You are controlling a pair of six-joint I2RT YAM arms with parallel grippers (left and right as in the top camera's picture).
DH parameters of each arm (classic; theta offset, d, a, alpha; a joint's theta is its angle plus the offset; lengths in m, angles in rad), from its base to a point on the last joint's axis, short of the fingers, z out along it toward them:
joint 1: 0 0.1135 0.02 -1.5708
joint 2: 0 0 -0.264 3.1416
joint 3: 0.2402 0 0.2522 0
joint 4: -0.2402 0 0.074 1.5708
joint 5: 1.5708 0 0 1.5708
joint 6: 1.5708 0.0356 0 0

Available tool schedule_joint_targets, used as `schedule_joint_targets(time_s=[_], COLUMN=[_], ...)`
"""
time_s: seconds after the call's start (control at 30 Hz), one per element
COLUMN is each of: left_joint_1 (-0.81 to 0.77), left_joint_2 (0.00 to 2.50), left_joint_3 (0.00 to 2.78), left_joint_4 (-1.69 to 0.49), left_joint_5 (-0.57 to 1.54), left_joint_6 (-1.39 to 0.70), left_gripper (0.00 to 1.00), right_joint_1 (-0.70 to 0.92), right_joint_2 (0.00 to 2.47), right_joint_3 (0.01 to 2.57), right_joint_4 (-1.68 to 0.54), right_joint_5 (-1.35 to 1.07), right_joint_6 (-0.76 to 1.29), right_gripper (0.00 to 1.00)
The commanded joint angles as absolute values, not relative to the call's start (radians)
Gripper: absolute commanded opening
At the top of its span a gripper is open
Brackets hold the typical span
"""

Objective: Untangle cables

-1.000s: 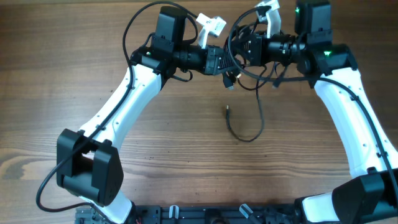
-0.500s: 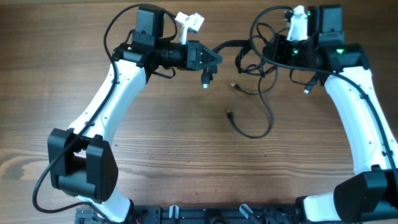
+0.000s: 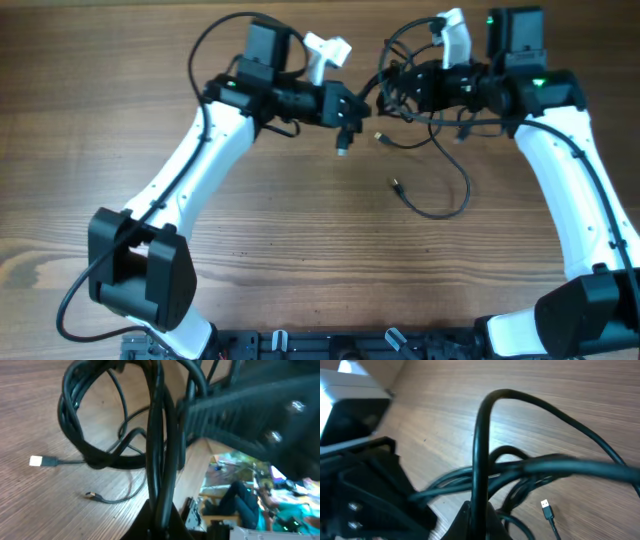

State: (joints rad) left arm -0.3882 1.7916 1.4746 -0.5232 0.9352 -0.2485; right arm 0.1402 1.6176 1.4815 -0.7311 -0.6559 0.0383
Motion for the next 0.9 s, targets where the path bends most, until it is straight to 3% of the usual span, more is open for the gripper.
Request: schedule_joint_targets(time_s=[0.0,0.17,0.5,0.7,0.87], left_joint_1=[-0.402,-0.402,-0.402,-0.402,-0.425], left_joint_2=[1.766,1.768,1.768,1.768,1.768], left_joint_3=[1.486,1.487,1.486,1.486,1.486], left_joint_4=[-0.487,-0.438,-0.426,-0.419,-0.419], left_joint_5=[0.833,0.832,0.814,0.957,0.999], left_joint_6=[-0.304,-0.304,-0.301,-0.239,-0.239], left_gripper=[0.04,0.04,0.04,0.04,0.04], right_joint_1=[0.166,0.206,0.357,0.352,0.352], right_joint_2=[1.568,1.535,1.531,1.531,1.531], right_joint_3=[1.481,1.481,1.481,1.481,1.481], right_joint_4=[-0.719,-0.735,-0.760,-0.696,-0.632], right_joint_5=[-0.752,-0.866,-0.817,-0.641,-0.624], right_joint_6=[0.002,0.003,0.005,0.163,0.224], right_gripper=[0.04,0.04,0.06,0.46,0.58])
